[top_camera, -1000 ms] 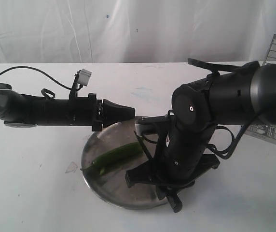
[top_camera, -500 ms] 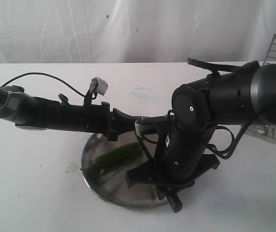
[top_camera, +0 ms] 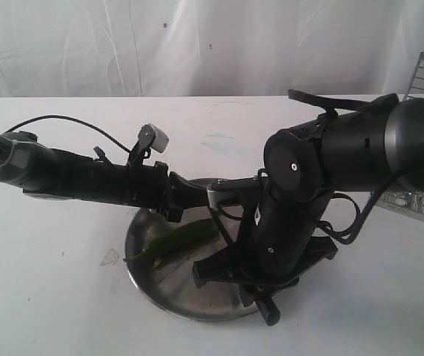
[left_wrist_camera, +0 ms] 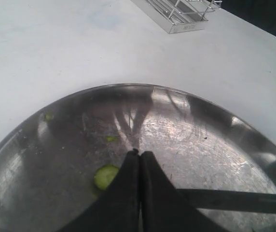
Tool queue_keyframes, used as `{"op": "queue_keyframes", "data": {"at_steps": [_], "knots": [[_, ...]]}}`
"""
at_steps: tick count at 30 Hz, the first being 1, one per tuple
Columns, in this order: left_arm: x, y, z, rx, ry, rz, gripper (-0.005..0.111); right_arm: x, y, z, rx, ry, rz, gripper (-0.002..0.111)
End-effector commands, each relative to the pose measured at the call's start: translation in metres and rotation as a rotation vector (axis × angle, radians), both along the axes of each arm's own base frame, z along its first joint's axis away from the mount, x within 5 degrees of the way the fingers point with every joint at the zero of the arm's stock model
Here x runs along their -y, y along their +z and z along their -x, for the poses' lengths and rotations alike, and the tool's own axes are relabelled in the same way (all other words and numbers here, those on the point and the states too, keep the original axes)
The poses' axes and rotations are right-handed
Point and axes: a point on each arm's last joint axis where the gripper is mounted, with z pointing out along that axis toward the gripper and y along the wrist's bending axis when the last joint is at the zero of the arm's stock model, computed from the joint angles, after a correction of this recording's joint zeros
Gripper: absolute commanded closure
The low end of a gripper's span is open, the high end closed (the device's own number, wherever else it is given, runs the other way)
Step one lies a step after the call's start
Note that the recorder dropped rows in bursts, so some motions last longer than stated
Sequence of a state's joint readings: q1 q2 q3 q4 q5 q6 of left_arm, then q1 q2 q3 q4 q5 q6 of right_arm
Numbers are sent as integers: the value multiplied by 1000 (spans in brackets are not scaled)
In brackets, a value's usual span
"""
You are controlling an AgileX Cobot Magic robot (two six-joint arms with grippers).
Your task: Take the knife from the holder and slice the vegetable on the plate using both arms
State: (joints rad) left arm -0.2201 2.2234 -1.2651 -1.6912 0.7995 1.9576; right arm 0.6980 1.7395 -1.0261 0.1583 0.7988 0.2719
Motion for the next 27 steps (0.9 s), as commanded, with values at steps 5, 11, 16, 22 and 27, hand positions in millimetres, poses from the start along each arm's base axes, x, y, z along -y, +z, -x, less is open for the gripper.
{"op": "queue_keyframes", "data": {"at_steps": [5,11,16,22,27], "knots": [[2,1,2,56,-44,-13,107,-2,0,-1,25,6,-16,108],[-1,-6,3,11,-46,-86,107,-2,0,-1,33,5,-21,108],[-3,-12,5,-44,-47,-151,107,0,0,-3,57,28,0,108],[-8,-22,8,-118,-48,-255,107,1,0,-6,93,47,16,108],[-6,-19,11,-127,-75,-222,107,0,1,-8,114,46,4,108]]}}
